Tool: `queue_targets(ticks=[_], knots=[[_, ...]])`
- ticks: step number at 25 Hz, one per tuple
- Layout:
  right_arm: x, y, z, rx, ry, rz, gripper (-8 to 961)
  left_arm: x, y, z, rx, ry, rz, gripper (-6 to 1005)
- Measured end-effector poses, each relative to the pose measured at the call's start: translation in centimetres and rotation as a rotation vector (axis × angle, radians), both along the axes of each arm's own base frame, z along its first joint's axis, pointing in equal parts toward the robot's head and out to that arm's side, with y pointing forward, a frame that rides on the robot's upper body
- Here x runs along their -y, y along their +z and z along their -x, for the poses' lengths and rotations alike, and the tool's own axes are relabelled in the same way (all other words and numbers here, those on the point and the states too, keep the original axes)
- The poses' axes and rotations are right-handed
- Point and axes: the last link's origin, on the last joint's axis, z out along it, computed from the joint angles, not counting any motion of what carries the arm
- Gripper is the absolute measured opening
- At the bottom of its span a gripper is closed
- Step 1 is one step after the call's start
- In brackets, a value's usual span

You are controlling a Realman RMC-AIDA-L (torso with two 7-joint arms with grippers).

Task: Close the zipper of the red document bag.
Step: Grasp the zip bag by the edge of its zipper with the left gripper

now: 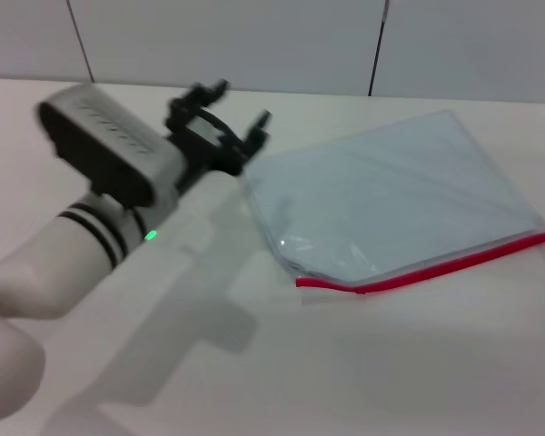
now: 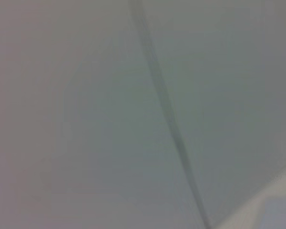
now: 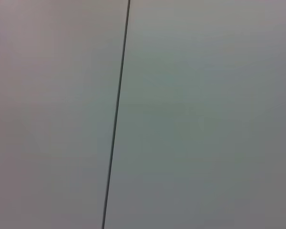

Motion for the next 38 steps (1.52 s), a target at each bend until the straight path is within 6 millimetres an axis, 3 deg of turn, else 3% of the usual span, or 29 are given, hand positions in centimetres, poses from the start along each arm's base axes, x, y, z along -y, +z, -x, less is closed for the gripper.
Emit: queue_targets(ticks=[9,20,25,31,38], knots=[[0.0,0.0,0.0,-0.001,-0.002,-0.001,873,3.8,-3.1,-4.4,-0.328,-0.116,0.207,648],[0.0,0.1,-0.1,0.002,-0.002,-0.001,872,8.1,-3.6,-7.4,-0.56,-0.133,0.495,648],[0.0,0.0,0.0,0.002,0.0,-0.001,872,8.0,-3.8,-7.4,-0.639,-0.069,0.533,648],[-0.1,0.0,0.1,0.003,0.003,0.0,872,6.7,-4.7,-6.0,-0.728,-0.033,0.516,648],[-0.1,0.0,0.1,0.003,0.005,0.001,872,5.8,-5.5,-5.3,-0.738,-0.062,0.483,634]])
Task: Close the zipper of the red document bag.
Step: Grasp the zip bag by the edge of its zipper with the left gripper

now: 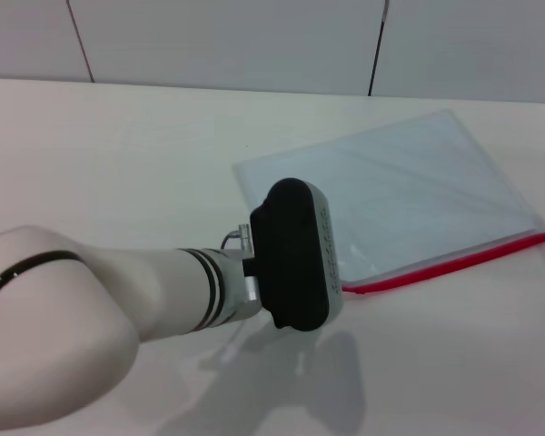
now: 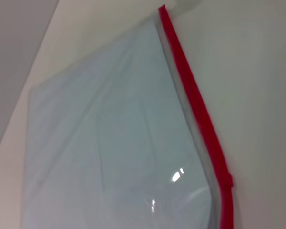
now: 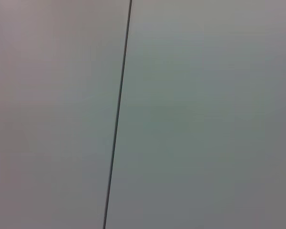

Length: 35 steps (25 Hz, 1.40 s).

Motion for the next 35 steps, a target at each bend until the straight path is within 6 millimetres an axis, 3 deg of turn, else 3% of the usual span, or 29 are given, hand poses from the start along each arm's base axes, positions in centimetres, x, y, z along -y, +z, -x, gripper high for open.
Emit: queue_targets(ticks=[11,26,32,35], knots=[[0.0,0.0,0.1,-0.001,0.004,-0.002,872,-1.0,-1.3,1.0,0.009,-0.059,-0.028,593],[0.1,0.1,0.1,-0.002,0.007,-0.006,873,-1.0,-2.5,1.8,0.02,-0.139,-0.035,538],[0.1,0.0,0.1,0.0,0.009,-0.004,870,-1.0,-2.4,2.1,0.008,-0.147,-0.037,371],[0.2,-0.4,0.4,0.015,0.027,0.021,869,-1.0,-2.4,2.1,0.008,-0.158,-0.045,236]])
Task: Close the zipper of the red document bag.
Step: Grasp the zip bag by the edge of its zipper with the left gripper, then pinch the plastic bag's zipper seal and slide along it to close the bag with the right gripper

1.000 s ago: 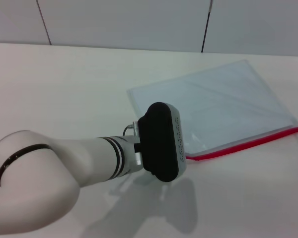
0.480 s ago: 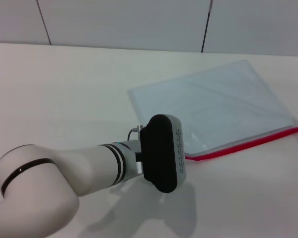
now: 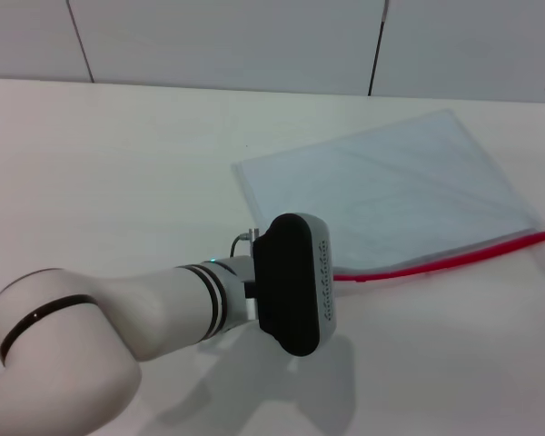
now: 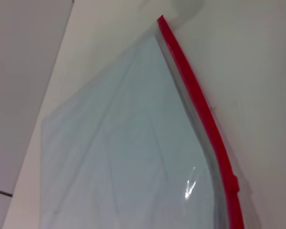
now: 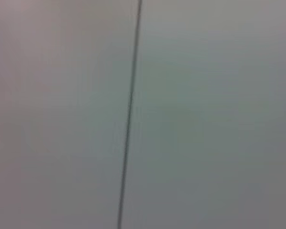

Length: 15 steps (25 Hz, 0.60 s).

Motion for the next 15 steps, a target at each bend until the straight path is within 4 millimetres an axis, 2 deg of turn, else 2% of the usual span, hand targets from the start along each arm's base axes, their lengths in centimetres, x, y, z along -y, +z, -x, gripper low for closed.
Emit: queue_targets(ticks=[2,7,10,15], knots=[[0.0,-0.3,0.2,0.023,0.019,0.02,867,-0.1,0.0,0.1,0.005,-0.009,-0.008,146],[-0.2,-1.5,1.4,0.15,0.122,0.117,864,-0.3,0.3,0.4,0.047,-0.058,-0.052,89],[0.1,-2.7,2.1,0.282,0.233,0.214,863,-0.5,0.8,0.8,0.094,-0.127,-0.108,55],[1.0,-4.8,3.0,0.475,0.387,0.321,863,-0.1,1.7,1.3,0.146,-0.231,-0.197,54]])
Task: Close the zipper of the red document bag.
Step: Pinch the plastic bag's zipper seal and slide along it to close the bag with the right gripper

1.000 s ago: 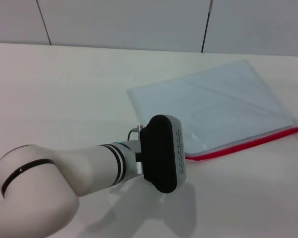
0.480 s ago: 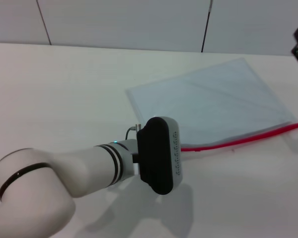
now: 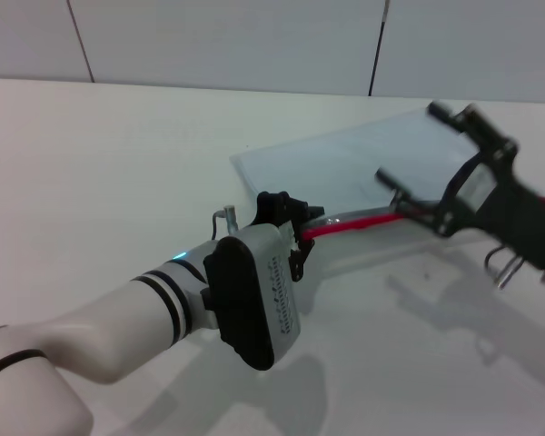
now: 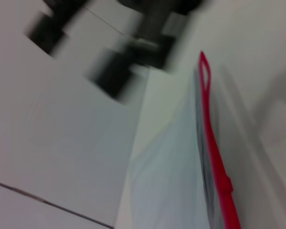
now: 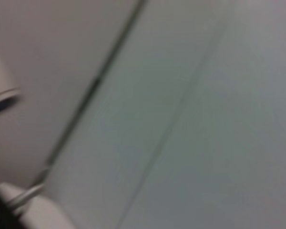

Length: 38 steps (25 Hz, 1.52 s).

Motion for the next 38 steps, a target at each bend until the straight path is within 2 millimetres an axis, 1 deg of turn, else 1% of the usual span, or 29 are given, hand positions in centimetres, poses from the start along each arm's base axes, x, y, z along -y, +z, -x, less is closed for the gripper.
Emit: queue_targets(ticks=[3,7,13,17,24,29,37,38], knots=[[0.6,-1.0,0.0,0.09,0.062,0.026,864,0.0,0.2,0.0,0.019,0.004,-0.01,54],[0.5,-2.4,-0.3,0.206,0.088,0.052,864,0.1,0.3,0.1,0.025,-0.001,-0.019,55],[0.8,-4.1,-0.2,0.344,0.159,-0.023,864,0.1,0.4,-0.1,0.032,-0.005,-0.023,54],[1.1,-4.6,-0.3,0.39,0.186,-0.078,865,0.2,0.4,-0.1,0.034,-0.005,-0.025,54],[0.8,-5.0,-0.3,0.444,0.185,-0.159,865,0.4,0.3,-0.1,0.03,-0.01,-0.021,55],[0.8,-5.5,-0.5,0.491,0.187,-0.189,847,0.4,0.3,0.0,0.03,-0.01,-0.021,54],[0.8,-5.5,-0.6,0.503,0.185,-0.193,576,0.5,0.3,-0.1,0.036,-0.015,-0.024,54],[0.8,-5.5,-0.6,0.503,0.185,-0.194,569,0.5,0.3,-0.1,0.036,-0.016,-0.025,54]])
